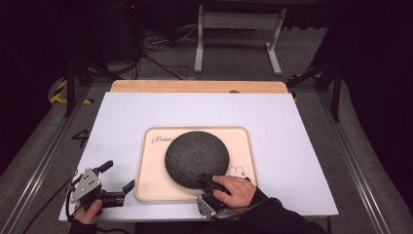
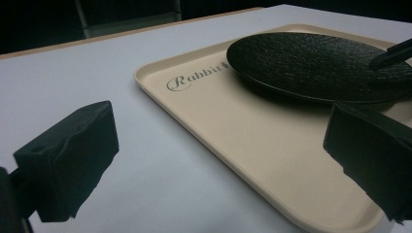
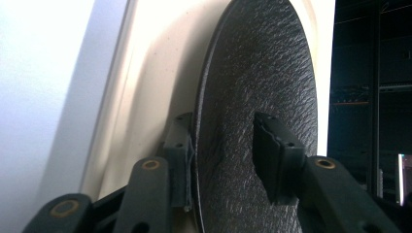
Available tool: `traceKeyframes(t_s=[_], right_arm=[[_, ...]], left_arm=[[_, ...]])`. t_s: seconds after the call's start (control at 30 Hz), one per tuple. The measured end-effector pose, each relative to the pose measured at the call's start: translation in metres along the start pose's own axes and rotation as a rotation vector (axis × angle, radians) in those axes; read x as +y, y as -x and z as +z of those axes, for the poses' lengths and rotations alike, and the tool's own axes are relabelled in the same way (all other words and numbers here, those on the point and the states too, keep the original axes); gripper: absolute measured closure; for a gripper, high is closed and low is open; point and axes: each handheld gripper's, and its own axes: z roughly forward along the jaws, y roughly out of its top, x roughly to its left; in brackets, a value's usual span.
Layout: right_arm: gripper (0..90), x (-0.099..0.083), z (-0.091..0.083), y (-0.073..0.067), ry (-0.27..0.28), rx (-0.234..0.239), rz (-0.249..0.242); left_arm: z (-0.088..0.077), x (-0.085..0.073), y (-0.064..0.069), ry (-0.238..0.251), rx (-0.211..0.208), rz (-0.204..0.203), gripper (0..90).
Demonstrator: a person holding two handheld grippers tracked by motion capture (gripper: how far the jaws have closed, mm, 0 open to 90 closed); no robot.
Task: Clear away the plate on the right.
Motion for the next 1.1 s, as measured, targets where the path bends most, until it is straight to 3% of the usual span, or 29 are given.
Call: traceKeyframes(t_s=[0.27,0.37,0.7,0.87,0.9,1.1], right_arm=[[53.6,-0.001,-0.012,0.007,0.053,0.037,0.089],[52.7,0.000,-0.015,0.009,0.076,0.036,0.096],[40.0,-0.009,-0.034,0.022,0.196,0.048,0.277],[35.0,-0.017,-0.039,0.028,0.223,0.024,0.340],[34.3,-0.018,-0.039,0.027,0.235,0.009,0.377],[31.5,-0.029,-0.045,0.032,0.284,-0.006,0.474]], left_arm=[[-0.001,0.000,0.000,0.002,0.004,0.004,0.2],[-0.001,0.000,0.000,0.001,0.004,0.004,0.1],[-0.002,-0.001,0.002,0.023,0.015,0.009,0.1],[-0.003,-0.001,0.002,0.024,0.017,0.014,0.1],[-0.002,-0.001,0.002,0.023,0.016,0.013,0.1],[-0.003,-0.001,0.002,0.024,0.016,0.018,0.1]])
